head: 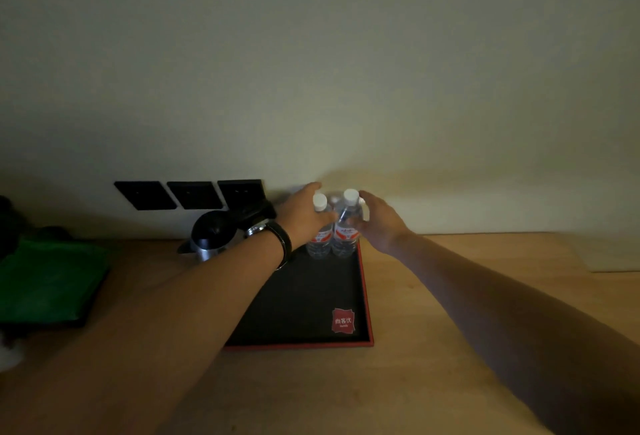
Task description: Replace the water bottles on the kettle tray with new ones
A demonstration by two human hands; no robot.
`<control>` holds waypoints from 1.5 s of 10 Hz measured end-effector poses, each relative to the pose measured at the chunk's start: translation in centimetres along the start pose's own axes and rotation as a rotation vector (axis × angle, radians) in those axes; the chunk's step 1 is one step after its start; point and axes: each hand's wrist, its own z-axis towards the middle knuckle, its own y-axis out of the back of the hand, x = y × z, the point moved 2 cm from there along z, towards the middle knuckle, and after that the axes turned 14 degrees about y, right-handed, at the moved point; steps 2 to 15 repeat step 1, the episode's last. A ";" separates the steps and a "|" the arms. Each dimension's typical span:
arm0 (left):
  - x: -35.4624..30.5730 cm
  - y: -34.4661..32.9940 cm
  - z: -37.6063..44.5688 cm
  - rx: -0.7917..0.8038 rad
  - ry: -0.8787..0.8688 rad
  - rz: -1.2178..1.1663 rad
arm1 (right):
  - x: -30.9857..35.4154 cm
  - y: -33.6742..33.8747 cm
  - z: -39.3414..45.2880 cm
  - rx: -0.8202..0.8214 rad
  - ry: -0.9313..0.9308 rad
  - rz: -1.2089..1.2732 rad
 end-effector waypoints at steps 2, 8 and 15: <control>-0.6 2.0 -2.0 -0.048 -0.096 0.086 | 1.3 1.5 -0.9 0.024 -0.007 -0.080; -0.6 2.0 -2.0 -0.048 -0.096 0.086 | 1.3 1.5 -0.9 0.024 -0.007 -0.080; -0.6 2.0 -2.0 -0.048 -0.096 0.086 | 1.3 1.5 -0.9 0.024 -0.007 -0.080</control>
